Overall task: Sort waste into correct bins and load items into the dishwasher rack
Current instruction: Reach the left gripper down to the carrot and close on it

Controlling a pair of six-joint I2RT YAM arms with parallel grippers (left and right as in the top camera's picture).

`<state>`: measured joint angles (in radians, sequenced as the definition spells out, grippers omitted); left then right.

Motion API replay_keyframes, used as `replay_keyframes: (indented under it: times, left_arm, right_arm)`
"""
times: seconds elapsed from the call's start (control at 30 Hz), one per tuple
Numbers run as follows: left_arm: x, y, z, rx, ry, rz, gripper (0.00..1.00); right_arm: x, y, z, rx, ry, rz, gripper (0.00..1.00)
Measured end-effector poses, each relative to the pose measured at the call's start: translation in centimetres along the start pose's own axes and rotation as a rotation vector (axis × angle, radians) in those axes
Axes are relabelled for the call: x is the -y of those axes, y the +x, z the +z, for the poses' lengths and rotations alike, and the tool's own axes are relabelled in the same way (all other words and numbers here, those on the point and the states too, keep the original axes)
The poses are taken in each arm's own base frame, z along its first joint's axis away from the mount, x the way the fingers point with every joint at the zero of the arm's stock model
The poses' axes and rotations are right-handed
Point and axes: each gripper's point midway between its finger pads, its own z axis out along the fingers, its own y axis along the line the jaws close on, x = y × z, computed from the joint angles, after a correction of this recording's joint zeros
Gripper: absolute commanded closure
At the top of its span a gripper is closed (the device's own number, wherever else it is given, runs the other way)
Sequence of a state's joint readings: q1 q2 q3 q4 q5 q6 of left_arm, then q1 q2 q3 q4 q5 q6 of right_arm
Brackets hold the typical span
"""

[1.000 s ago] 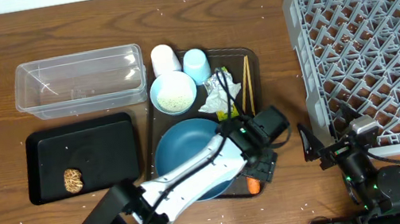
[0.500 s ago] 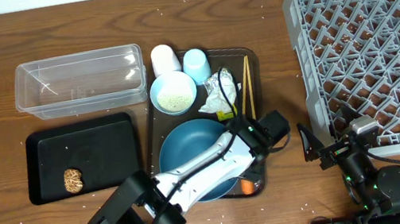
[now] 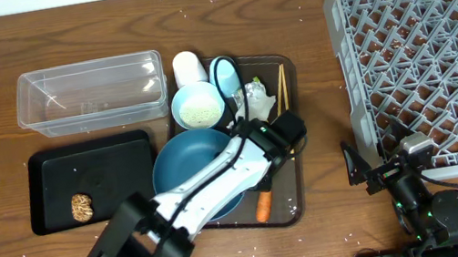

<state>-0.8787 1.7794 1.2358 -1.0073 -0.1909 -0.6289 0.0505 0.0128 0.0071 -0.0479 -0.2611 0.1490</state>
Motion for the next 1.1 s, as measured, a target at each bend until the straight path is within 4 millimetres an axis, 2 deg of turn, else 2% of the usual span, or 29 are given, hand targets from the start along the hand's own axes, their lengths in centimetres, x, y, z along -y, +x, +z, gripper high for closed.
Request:
replay_keyframes:
  times: [0.17,0.33,0.5,0.63,0.9,1.1]
  left_arm:
    - [2.1,-0.4,-3.4,0.053,0.174,-0.012,0.32]
    - [4.6,1.0,-4.8,0.052,0.247,0.045,0.32]
    - [6.0,2.5,-3.7,-0.009,0.250,0.084,0.45]
    - [6.9,3.4,-2.5,-0.065,0.248,0.106,0.44]
    - [8.4,3.7,-2.2,-0.057,0.269,0.134,0.44]
    - [9.0,3.9,0.1,-0.095,0.231,0.140,0.44]
  right_arm:
    - [0.0,0.0,0.0,0.000,0.000,0.000,0.01]
    - [0.0,0.0,0.0,0.000,0.000,0.000,0.01]
    - [0.0,0.0,0.0,0.000,0.000,0.000,0.01]
    - [0.0,0.0,0.0,0.000,0.000,0.000,0.01]
    - [0.0,0.0,0.0,0.000,0.000,0.000,0.01]
    - [0.0,0.0,0.0,0.000,0.000,0.000,0.01]
